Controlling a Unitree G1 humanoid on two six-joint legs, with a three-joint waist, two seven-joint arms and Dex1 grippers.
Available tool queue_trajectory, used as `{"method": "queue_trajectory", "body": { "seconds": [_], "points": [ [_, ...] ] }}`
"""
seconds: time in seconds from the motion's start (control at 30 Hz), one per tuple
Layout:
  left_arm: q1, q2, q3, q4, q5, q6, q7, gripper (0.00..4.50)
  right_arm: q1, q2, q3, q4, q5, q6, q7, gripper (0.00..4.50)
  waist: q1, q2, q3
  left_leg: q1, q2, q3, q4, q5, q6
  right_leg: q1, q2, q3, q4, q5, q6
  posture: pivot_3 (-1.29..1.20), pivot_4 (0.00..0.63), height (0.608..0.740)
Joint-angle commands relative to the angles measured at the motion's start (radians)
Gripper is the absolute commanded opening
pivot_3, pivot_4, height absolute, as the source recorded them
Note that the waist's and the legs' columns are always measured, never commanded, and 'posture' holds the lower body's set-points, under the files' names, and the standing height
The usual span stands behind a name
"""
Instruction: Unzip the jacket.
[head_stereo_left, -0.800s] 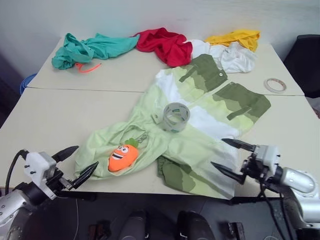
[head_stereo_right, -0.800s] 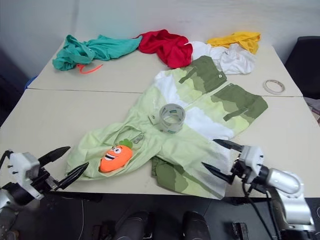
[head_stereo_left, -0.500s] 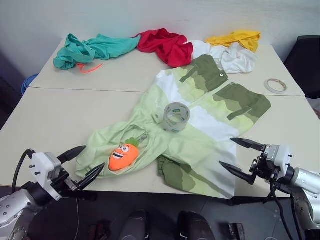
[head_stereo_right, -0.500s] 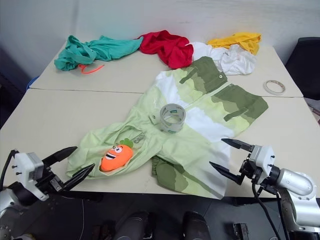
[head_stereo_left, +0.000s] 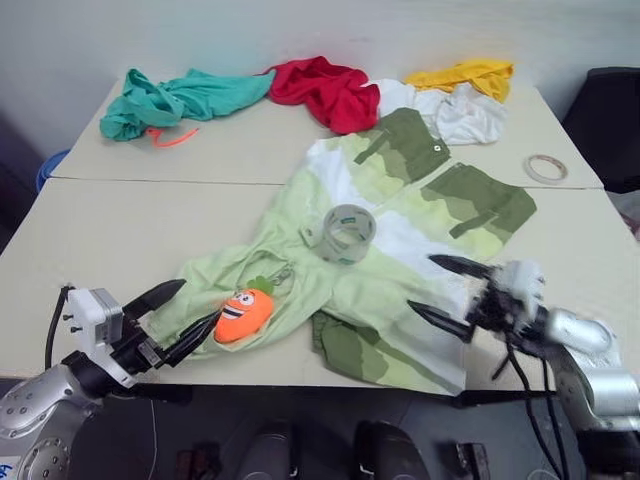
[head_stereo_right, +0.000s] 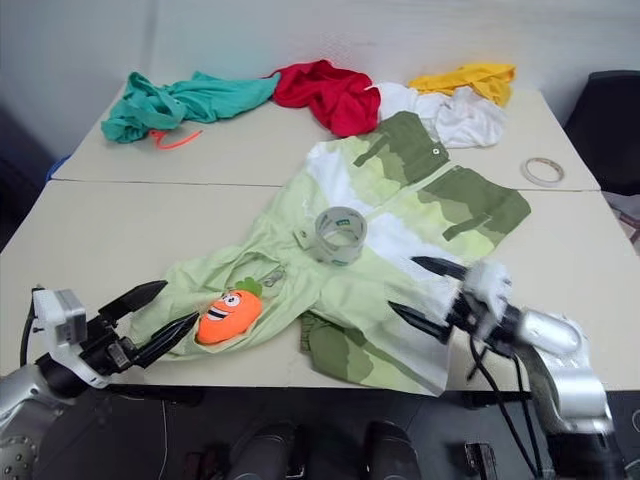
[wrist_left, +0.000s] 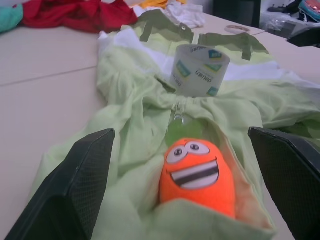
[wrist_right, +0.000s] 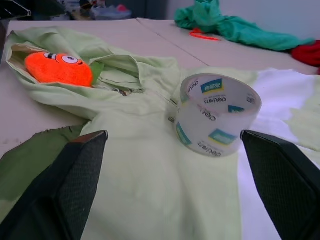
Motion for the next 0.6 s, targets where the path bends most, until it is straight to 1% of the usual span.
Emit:
{"method": "queue_trajectory", "body": {
  "seconds": [0.03,0.07,0.17,0.23,0.3,0.4,0.5,0.53,0.6],
  "points": [
    [-0.032,0.021,-0.016,-0.008,-0.044,0.028,-0.018,4.50,-0.170,-0.023,0.099,0.014,-0.045,0.159,0.009,4.45,0.000,0.000,0.000,-0.001,0.000,0.000,0.000,0.000,-0.001,-0.002,0.000,0.000,0.001,-0.001,-0.001,0.00,0.150,0.740],
    [-0.040,0.023,-0.022,-0.008,-0.050,0.034,-0.018,4.50,-0.201,-0.023,0.116,0.026,-0.054,0.182,0.010,4.45,0.003,-0.001,0.000,-0.003,0.001,0.000,-0.001,0.000,-0.001,-0.004,0.001,0.000,0.002,-0.001,-0.001,0.00,0.150,0.740],
    [-0.095,0.045,-0.073,-0.023,-0.093,0.094,-0.028,4.50,-0.389,0.044,0.251,0.164,-0.159,0.268,0.001,4.45,0.007,-0.001,-0.001,-0.006,0.001,0.000,0.000,0.001,-0.002,-0.007,0.002,-0.001,0.005,-0.001,-0.002,0.00,0.150,0.740],
    [-0.127,0.046,-0.091,-0.013,-0.078,0.090,-0.028,4.50,-0.469,0.087,0.325,0.258,-0.231,0.258,0.009,4.45,0.003,-0.001,-0.001,-0.007,-0.001,0.003,0.000,0.002,0.000,-0.009,0.003,-0.001,0.006,-0.001,-0.002,0.00,0.150,0.740],
    [-0.150,0.041,-0.105,0.004,-0.048,0.071,-0.027,4.50,-0.533,0.137,0.363,0.362,-0.281,0.267,-0.009,4.45,0.000,-0.001,-0.001,-0.007,-0.002,0.004,0.000,0.002,0.001,-0.009,0.003,-0.002,0.007,-0.001,-0.001,0.00,0.150,0.740],
    [-0.162,0.030,-0.123,0.013,-0.018,0.049,-0.022,4.50,-0.582,0.175,0.388,0.502,-0.352,0.211,-0.027,3.91,-0.001,-0.002,-0.001,-0.007,-0.002,0.004,0.001,0.003,0.002,-0.009,0.003,-0.004,0.008,-0.001,-0.001,0.00,0.150,0.740],
    [-0.138,0.017,-0.127,0.002,-0.006,0.037,-0.020,4.50,-0.595,0.172,0.384,0.536,-0.368,0.176,0.011,2.91,-0.005,-0.002,-0.001,-0.007,-0.003,0.004,0.001,0.003,0.002,-0.009,0.003,-0.004,0.008,-0.001,-0.001,0.00,0.150,0.740],
    [-0.127,0.014,-0.127,0.000,-0.001,0.032,-0.021,4.50,-0.597,0.168,0.380,0.539,-0.367,0.167,0.029,2.50,-0.007,-0.002,-0.001,-0.007,-0.002,0.004,0.001,0.003,0.002,-0.009,0.003,-0.004,0.008,-0.001,-0.001,0.00,0.150,0.740],
    [-0.116,0.005,-0.131,-0.002,0.007,0.027,-0.018,4.50,-0.599,0.158,0.370,0.542,-0.360,0.161,0.069,1.94,-0.013,-0.002,-0.001,-0.007,-0.002,0.004,0.001,0.003,0.002,-0.009,0.003,-0.004,0.008,-0.001,-0.001,0.00,0.150,0.740]
  ]
}}
